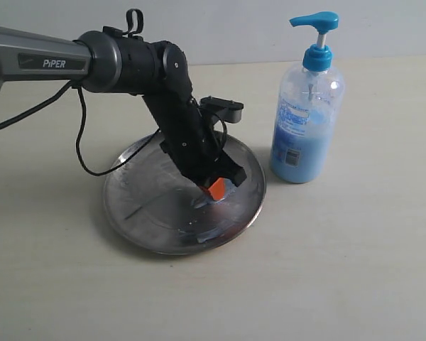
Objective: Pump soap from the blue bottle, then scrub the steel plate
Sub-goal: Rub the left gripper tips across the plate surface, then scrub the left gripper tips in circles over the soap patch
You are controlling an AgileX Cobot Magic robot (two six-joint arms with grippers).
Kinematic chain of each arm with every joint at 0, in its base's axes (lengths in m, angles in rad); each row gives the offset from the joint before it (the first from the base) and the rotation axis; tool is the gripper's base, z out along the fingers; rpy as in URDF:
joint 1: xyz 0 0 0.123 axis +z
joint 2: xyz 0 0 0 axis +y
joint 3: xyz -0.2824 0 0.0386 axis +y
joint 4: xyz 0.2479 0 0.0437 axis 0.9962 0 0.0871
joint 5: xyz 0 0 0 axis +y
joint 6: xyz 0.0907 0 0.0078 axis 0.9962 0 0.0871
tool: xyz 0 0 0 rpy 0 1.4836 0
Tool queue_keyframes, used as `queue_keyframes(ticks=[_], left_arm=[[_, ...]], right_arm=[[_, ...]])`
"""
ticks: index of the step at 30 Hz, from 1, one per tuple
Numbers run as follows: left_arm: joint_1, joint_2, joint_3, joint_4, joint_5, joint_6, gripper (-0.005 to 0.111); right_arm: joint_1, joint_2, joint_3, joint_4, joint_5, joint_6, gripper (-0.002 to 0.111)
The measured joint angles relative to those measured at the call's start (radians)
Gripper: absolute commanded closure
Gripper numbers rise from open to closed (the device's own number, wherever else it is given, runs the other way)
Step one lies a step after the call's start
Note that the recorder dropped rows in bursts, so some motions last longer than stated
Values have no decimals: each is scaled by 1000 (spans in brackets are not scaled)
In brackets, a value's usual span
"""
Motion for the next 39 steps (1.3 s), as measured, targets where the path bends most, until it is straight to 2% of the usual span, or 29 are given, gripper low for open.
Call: queue_keyframes(ticks=[10,15,23,28,33,39], left_arm=[[0,-12,0,122,4,-72,106],[0,-12,0,128,-61,-120,106],[-14,-9,0,-20,-155,-105,106],[-36,-9,0,-20,-122,-80,106],[-36,-9,0,69,-42,-76,106],[-36,-11,0,134,-24,-76,106]], right_arm=[[0,0,0,0,0,0,108],[0,0,0,0,0,0,108],[0,0,0,0,0,0,108],[0,0,0,0,0,1,108],[0,0,0,0,0,2,108],[0,0,0,0,0,2,108]])
